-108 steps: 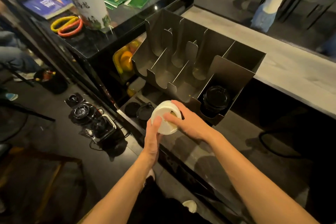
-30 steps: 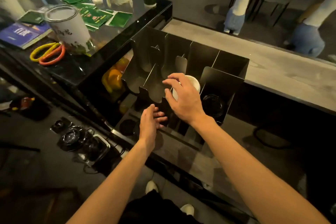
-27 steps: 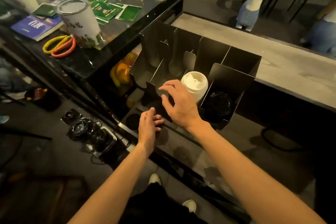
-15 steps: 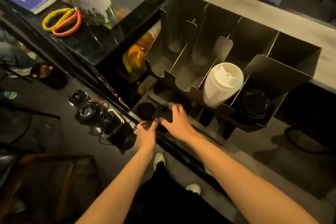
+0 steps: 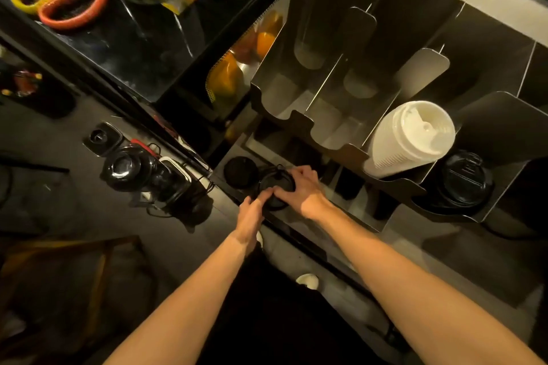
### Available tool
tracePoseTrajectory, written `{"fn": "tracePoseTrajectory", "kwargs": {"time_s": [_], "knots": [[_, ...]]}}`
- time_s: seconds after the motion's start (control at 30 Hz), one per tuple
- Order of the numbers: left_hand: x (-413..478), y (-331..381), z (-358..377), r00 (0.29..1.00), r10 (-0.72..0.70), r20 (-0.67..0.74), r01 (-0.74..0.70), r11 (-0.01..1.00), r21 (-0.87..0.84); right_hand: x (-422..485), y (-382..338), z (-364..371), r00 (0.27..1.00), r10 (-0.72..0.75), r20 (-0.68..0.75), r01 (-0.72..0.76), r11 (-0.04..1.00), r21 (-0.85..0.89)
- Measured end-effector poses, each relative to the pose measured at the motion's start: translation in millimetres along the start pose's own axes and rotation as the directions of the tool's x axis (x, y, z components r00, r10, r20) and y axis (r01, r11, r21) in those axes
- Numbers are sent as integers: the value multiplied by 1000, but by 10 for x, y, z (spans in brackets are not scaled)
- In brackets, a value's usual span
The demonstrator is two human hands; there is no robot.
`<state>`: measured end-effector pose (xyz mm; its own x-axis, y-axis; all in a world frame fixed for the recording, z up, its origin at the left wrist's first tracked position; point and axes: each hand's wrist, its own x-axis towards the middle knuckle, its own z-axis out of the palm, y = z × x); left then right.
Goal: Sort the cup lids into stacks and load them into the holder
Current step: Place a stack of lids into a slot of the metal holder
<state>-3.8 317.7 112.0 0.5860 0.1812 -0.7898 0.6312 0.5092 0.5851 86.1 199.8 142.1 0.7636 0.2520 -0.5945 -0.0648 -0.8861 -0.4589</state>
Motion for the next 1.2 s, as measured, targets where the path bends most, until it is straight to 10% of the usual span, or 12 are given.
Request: {"fn": "tracePoseTrajectory", "kwargs": {"time_s": [1.2], "knots": [[-45,-96,-103,997,52,-49,-48,996,81,-43,97,222,953,215,211,-290,847,446]]}}
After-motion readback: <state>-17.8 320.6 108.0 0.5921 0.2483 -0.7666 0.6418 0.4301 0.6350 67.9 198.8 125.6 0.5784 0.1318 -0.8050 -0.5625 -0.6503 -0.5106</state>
